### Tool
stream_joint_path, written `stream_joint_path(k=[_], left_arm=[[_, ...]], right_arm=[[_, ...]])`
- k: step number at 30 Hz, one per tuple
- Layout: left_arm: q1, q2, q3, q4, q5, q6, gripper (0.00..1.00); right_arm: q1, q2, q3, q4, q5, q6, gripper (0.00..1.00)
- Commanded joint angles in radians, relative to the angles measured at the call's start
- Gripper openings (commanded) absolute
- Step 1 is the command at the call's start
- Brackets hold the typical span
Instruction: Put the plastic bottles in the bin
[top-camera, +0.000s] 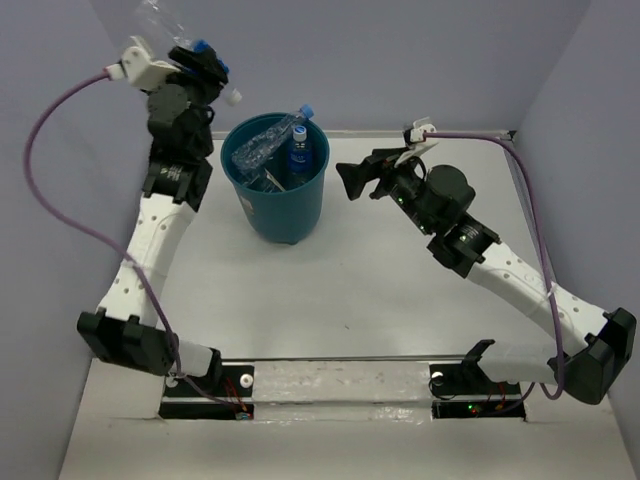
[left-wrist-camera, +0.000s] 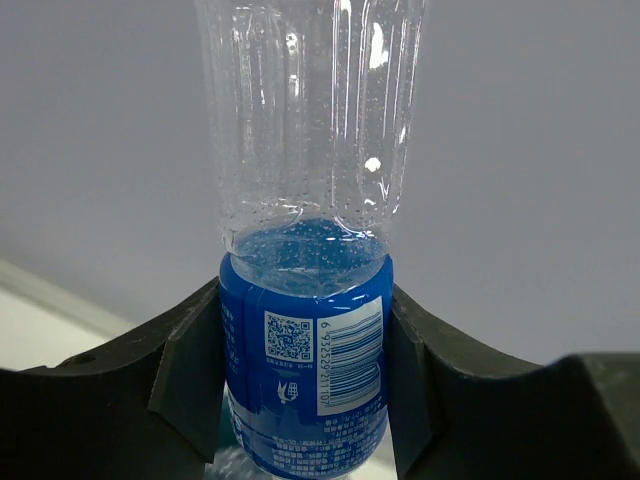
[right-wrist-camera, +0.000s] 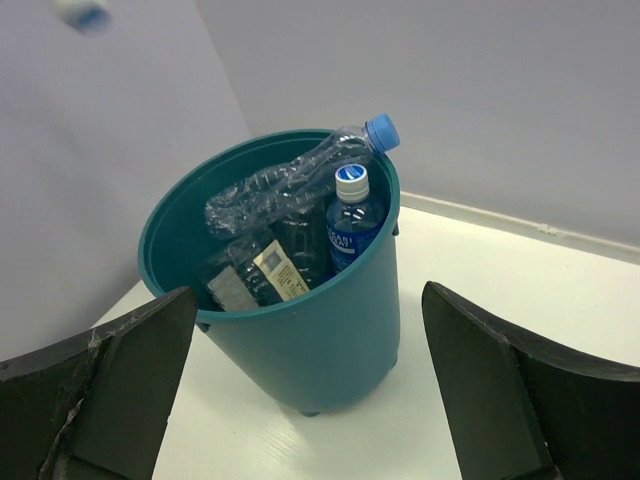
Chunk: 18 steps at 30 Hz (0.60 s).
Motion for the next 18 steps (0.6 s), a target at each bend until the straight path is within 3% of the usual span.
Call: stream_joint_path(k=[1,6,15,18], left_arm=[[-0.130,0.088,-0.147,0.023,-0.097,0.173,0.34],[-0.224,0.091,-0.259,0.120,-0.190,0.241,0.36],[-0.262,0.056,-0.444,0.199,-0.204,0.210,0.38],[-0.281,0.043,-0.480,0.209,-0.229,0.204,0.43]], right_arm=[[0.007,-0.052,-0.002,0.025,0.012,0.012,1.00],[0.007,-0.063,-0.006,0.022,0.005,0.018,1.00],[0.007,-0.086,-0.045,0.025,0.012,0.013,1.00],[0.007,-0.085,-0.042,0.028,0.011,0.015,1.00]])
